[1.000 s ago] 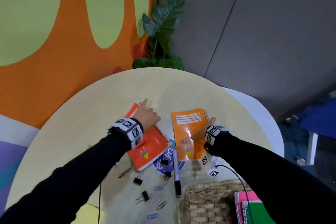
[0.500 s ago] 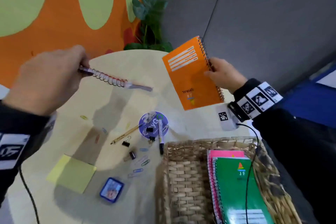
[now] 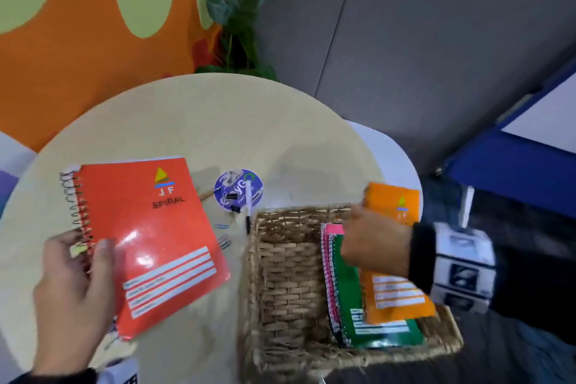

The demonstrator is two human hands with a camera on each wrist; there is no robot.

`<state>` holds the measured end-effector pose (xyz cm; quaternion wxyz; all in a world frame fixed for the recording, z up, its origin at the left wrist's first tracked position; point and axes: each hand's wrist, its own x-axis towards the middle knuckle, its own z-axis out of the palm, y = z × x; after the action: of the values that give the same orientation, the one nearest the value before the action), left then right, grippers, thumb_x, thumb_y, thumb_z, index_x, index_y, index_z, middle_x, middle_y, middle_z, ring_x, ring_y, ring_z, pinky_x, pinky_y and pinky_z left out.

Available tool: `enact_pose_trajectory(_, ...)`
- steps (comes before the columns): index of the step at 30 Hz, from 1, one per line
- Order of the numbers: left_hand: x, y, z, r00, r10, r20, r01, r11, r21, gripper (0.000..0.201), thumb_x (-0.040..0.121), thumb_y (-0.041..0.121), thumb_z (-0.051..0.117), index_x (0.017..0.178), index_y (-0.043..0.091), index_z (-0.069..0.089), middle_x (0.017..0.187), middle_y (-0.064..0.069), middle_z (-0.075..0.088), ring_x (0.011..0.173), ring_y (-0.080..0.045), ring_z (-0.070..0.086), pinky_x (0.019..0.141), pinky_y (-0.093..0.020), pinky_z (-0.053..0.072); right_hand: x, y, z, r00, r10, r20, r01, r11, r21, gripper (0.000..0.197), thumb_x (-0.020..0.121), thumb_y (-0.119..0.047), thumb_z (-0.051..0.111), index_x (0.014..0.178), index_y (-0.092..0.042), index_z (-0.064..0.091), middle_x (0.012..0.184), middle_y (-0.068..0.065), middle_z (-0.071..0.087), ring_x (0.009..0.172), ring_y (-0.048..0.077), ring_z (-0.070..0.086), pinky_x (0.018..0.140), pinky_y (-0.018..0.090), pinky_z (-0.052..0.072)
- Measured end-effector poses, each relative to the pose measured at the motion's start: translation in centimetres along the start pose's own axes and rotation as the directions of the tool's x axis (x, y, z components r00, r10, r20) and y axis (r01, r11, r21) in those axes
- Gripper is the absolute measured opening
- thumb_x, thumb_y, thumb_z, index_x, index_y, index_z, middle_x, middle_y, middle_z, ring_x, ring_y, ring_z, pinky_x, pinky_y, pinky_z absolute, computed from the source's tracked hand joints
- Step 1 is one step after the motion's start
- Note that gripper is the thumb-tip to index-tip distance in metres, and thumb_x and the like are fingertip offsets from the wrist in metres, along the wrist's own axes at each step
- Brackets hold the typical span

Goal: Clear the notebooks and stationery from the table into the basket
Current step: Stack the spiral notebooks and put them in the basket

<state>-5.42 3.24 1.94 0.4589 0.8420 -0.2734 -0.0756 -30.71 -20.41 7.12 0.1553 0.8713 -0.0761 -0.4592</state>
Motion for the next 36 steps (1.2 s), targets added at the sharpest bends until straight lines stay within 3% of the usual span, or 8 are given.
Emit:
enact_pose_trajectory(6,-0.7,3.8,1.5,0.998,0.029,0.050,-0.020,0.987,-0.160,0.008,0.086,0.042,0.046,0.090,0.042,0.039,0.070,-0.003,0.063,0.059,-0.023,0.062,0.050,-0.022,0.043,5.7,-3.8,4.4,0.968,-0.222,0.115,0.239,0.958,-0.158,0.021,0.095,-0.017,0.054,0.110,-0.015,0.067,0.114,0.003,0.069,0.105,0.022,0.058,0.095,0.035,0.035)
enact_pose_trajectory(9,-1.2,4.5,2.4,0.992,0.085,0.088,-0.066,0.979,-0.195,0.019,0.094,0.032,0.053,0.087,0.042,0.038,0.074,0.010,0.063,0.050,-0.006,0.065,0.043,-0.006,0.043,6.2,-3.6,6.4,0.957,-0.282,-0.063,0.266,0.944,-0.194,0.022,0.091,-0.013,0.059,0.111,-0.015,0.067,0.112,0.003,0.070,0.109,0.026,0.057,0.099,0.038,0.037)
enact_pose_trajectory(13,-1.6,4.8,3.2,0.985,0.078,0.154,-0.030,0.956,-0.293,0.012,0.091,0.045,0.052,0.092,0.042,0.040,0.077,0.004,0.070,0.057,-0.008,0.069,0.045,-0.022,0.049,5.1,-2.2,7.3,0.895,-0.069,-0.440,0.161,0.971,0.175,0.046,0.081,-0.007,0.062,0.125,-0.014,0.051,0.124,0.008,0.060,0.120,0.028,0.051,0.112,0.048,0.029)
enact_pose_trajectory(15,-1.3,5.5,4.0,0.975,0.118,0.191,-0.065,0.963,-0.262,0.013,0.091,0.039,0.053,0.097,0.036,0.041,0.077,0.005,0.071,0.057,-0.003,0.068,0.048,-0.018,0.047,3.6,-0.8,6.4,0.874,0.189,-0.447,0.154,0.765,0.625,0.063,0.083,-0.026,0.068,0.137,-0.017,0.039,0.138,0.003,0.048,0.129,0.021,0.042,0.113,0.038,0.029)
enact_pose_trajectory(17,-0.9,7.1,4.9,0.951,0.180,0.251,-0.129,0.970,-0.207,0.014,0.094,0.030,0.052,0.102,0.026,0.041,0.073,0.011,0.068,0.060,0.005,0.065,0.046,-0.008,0.042,2.0,0.4,5.2,0.842,0.392,-0.371,0.300,0.233,0.925,0.080,0.077,-0.048,0.069,0.143,-0.022,0.031,0.143,-0.001,0.044,0.129,0.012,0.045,0.111,0.035,0.037)
enact_pose_trajectory(21,-0.6,11.4,7.0,0.891,0.283,0.354,-0.164,0.929,-0.331,0.013,0.094,0.025,0.050,0.104,0.022,0.041,0.058,0.006,0.069,0.047,0.001,0.063,0.042,-0.007,0.039,0.3,1.0,4.2,0.838,0.477,-0.264,0.497,-0.469,0.730,0.080,0.072,-0.059,0.066,0.140,-0.030,0.037,0.130,-0.006,0.060,0.110,0.012,0.064,0.092,0.030,0.052)
enact_pose_trajectory(29,-1.7,12.6,9.8,0.618,0.391,0.682,-0.192,0.916,-0.352,0.021,0.095,0.046,0.040,0.103,0.030,0.051,0.083,-0.011,0.072,0.069,-0.025,0.070,0.066,-0.044,0.053,-2.2,1.5,7.8,0.838,0.504,-0.209,0.536,-0.691,0.485,0.047,0.079,-0.004,0.064,0.124,-0.018,0.059,0.111,0.014,0.071,0.087,0.023,0.073,0.071,0.034,0.062)
enact_pose_trajectory(36,1.1,3.2,8.5,0.776,0.112,0.621,-0.157,0.987,0.019,0.009,0.093,0.022,0.054,0.088,0.029,0.056,0.081,0.002,0.074,0.065,-0.006,0.070,0.068,-0.023,0.052,-1.6,0.4,16.1,0.943,0.320,0.088,0.212,-0.786,0.581,0.042,0.089,0.014,0.046,0.123,-0.008,0.056,0.116,0.022,0.069,0.100,0.038,0.068,0.080,0.046,0.059)
